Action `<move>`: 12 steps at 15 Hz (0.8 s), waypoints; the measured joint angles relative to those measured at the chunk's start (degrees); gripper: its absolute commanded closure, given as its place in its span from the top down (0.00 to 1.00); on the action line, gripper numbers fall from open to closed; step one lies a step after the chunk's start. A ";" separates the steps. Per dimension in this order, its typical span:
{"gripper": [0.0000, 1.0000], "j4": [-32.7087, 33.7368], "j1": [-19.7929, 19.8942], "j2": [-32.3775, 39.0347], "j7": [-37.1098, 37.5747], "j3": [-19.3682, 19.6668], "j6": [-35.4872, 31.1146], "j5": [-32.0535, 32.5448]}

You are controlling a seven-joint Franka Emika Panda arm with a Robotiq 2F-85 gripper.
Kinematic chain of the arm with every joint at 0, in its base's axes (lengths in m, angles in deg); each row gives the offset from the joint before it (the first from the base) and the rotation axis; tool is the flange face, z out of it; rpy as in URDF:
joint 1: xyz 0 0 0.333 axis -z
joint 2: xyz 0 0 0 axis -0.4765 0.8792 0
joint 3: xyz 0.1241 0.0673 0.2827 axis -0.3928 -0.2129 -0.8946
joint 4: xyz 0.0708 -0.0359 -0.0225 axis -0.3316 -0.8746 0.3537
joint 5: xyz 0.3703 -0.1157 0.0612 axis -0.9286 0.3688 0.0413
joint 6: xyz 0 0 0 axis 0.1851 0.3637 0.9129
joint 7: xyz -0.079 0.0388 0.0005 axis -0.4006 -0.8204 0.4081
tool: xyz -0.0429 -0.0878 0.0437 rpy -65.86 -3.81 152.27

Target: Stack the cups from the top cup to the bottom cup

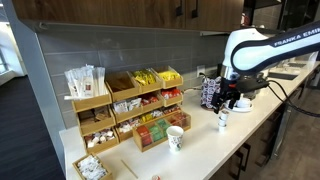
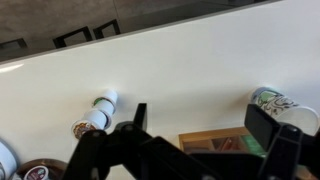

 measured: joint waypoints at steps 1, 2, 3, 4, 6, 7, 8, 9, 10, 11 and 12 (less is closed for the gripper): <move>1.00 0.25 0.33 1.07 -0.19 0.45 -0.40 0.01; 1.00 0.33 0.32 1.38 -0.20 0.52 -0.40 0.00; 1.00 0.36 0.23 1.28 -0.19 0.37 -0.40 0.00; 1.00 0.37 0.09 0.98 -0.18 0.19 -0.40 0.00; 1.00 0.39 0.02 0.56 -0.17 0.06 -0.39 -0.01; 1.00 0.39 0.02 0.49 -0.17 0.06 -0.39 -0.01; 1.00 0.41 0.02 0.49 -0.17 0.07 -0.39 -0.01; 1.00 0.48 0.28 0.68 0.45 0.09 -0.54 0.10; 1.00 0.58 0.71 1.06 0.87 0.34 -0.71 0.13; 1.00 0.75 1.23 1.64 0.98 0.89 -1.13 0.13; 1.00 1.00 1.85 2.50 0.98 1.62 -1.77 0.13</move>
